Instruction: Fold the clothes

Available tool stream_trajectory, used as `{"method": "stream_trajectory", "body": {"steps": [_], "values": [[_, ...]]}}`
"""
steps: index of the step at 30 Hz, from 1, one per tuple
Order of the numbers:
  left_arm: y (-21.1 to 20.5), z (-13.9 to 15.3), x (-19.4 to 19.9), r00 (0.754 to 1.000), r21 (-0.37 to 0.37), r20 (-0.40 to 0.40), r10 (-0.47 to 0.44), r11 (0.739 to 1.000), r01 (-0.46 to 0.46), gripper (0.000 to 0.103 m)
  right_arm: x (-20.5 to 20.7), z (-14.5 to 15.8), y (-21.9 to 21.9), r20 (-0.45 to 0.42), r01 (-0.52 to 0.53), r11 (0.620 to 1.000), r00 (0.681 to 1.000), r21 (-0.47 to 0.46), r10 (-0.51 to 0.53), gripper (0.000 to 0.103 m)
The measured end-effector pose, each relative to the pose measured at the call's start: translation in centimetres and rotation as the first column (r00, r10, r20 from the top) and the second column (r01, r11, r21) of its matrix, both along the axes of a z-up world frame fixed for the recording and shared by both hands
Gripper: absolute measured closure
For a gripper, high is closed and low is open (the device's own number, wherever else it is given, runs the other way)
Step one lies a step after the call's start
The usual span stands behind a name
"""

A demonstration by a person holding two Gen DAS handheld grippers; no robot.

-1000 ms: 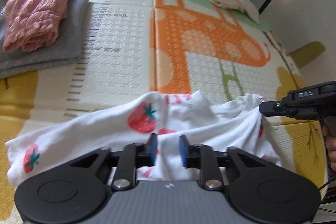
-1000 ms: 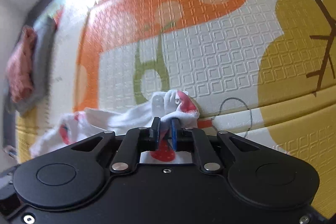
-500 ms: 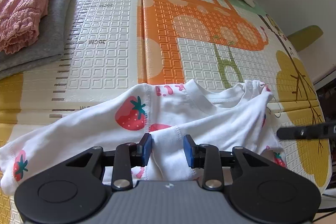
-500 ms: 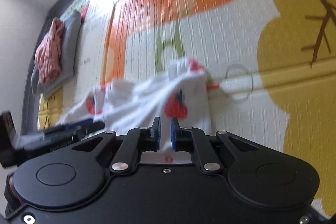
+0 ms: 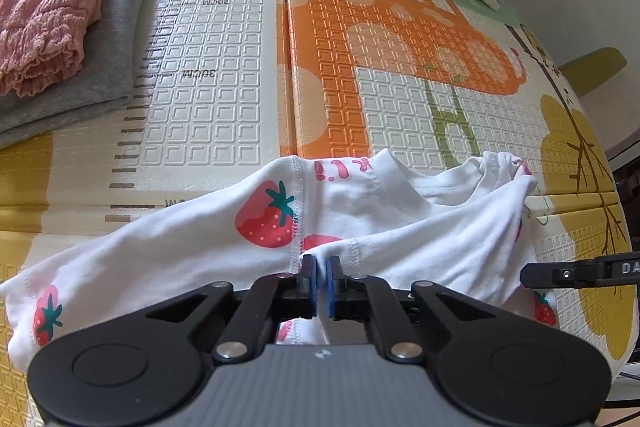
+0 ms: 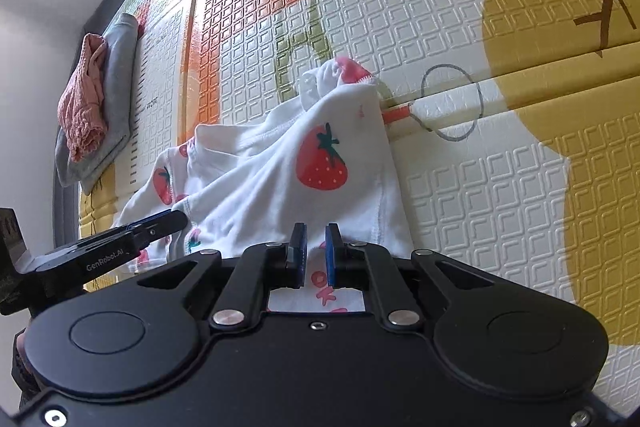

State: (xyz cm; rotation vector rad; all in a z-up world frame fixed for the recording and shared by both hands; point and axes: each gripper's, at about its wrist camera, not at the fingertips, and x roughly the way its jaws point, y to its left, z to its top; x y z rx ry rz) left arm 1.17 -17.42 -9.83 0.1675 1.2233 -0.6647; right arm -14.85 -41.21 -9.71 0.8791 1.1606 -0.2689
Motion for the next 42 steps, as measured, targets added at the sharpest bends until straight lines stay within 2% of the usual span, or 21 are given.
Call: {"method": "stream_trajectory", "body": {"steps": [4,5,10,19,24,26,30,32,42], "values": [[0.0,0.1,0.0,1.000,0.005,0.003,0.010,1.000,-0.010,0.098,0.1,-1.0,0.0,-0.056,0.002,1.000,0.998,-0.026,-0.003,0.095],[0.1,0.1,0.1,1.000,0.005,0.000,0.015,1.000,-0.015,0.098,0.0,-1.2,0.0,-0.067,0.004,1.000,0.998,-0.028,-0.006,0.098],[0.3,0.1,0.4,0.999,0.007,-0.014,0.039,0.999,-0.039,0.098,-0.7,-1.4,-0.7,-0.090,0.048,0.998,0.995,-0.052,-0.052,0.103],[0.7,-0.3,0.6,0.995,0.019,-0.035,0.092,0.996,-0.091,0.098,-1.2,-1.8,-0.9,-0.123,0.096,0.994,0.987,-0.050,-0.102,0.103],[1.0,-0.2,0.5,0.994,0.017,-0.043,0.103,0.995,-0.102,0.097,-1.3,-1.3,-1.2,-0.107,0.104,0.994,0.988,-0.035,-0.108,0.103],[0.8,-0.1,0.4,0.995,0.022,-0.034,0.096,0.995,-0.095,0.097,-1.2,-0.4,-1.2,-0.075,0.102,0.994,0.992,-0.039,-0.104,0.102],[0.7,-0.2,0.3,0.994,0.020,-0.038,0.102,0.995,-0.101,0.097,-0.2,2.5,-1.3,0.044,0.092,0.994,0.995,-0.058,-0.090,0.102],[0.8,-0.2,0.4,0.993,0.015,-0.043,0.107,0.994,-0.106,0.097,1.0,3.2,-1.6,0.059,0.091,0.992,0.995,-0.084,-0.086,0.102],[1.7,-0.4,0.4,0.989,-0.006,-0.066,0.132,0.991,-0.133,0.097,5.9,0.7,-1.1,-0.002,0.038,0.990,0.999,-0.136,-0.039,0.102]]}}
